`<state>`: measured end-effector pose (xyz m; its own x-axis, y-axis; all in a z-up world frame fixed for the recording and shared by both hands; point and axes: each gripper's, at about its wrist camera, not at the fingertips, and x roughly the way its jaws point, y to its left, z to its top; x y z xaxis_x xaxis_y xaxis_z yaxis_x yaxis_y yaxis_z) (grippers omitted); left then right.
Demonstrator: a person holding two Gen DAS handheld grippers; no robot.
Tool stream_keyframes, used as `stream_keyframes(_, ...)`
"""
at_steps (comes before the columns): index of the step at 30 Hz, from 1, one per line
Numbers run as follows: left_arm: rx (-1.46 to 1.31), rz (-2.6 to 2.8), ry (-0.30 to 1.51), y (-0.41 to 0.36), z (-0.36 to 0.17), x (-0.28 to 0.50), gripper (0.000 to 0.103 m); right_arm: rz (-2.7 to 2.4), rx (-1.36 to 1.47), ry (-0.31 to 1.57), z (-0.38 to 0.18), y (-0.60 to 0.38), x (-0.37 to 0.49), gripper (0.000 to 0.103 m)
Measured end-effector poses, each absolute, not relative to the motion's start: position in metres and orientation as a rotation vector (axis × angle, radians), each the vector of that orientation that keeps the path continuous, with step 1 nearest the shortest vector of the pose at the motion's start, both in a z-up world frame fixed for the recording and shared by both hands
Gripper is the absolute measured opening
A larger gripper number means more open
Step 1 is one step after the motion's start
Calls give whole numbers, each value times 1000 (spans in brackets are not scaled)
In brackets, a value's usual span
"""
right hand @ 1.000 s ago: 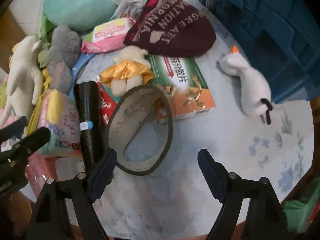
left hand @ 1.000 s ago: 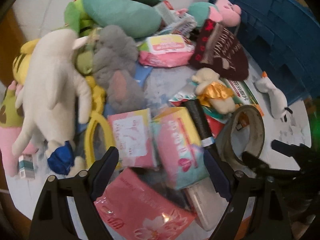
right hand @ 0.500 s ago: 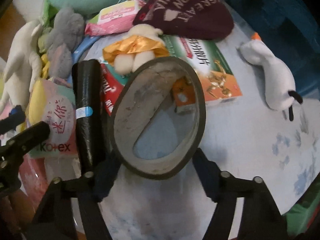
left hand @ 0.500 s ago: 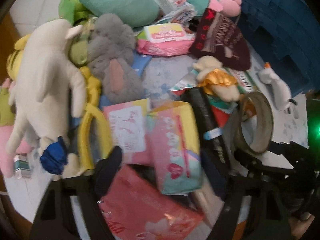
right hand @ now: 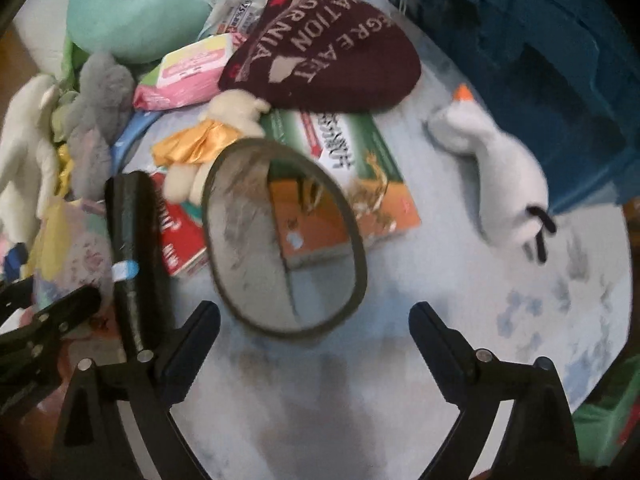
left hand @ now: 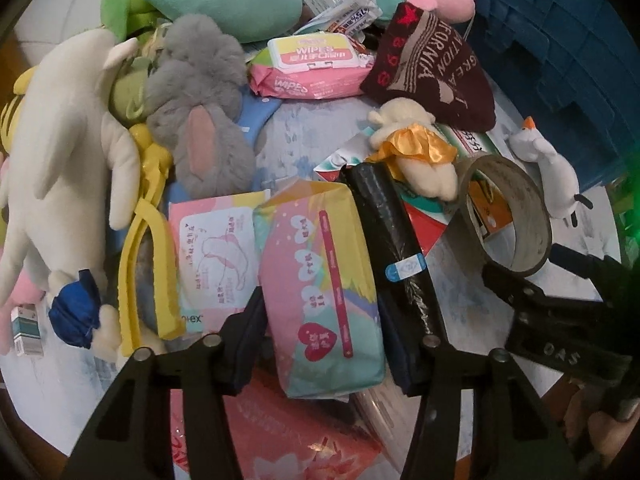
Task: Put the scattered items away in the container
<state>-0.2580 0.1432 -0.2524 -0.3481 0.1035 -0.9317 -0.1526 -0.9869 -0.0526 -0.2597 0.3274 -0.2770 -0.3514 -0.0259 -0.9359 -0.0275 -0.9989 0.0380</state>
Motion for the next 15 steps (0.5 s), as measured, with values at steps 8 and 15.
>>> stream_keyframes(8, -1698, 2476, 75, 145, -253, -260, 48, 2642, -1747, -57, -275, 310, -268, 73)
stream_keyframes(15, -1689, 2497, 94, 149, -253, -260, 45, 2629, -1754, -87, -282, 316, -266, 68)
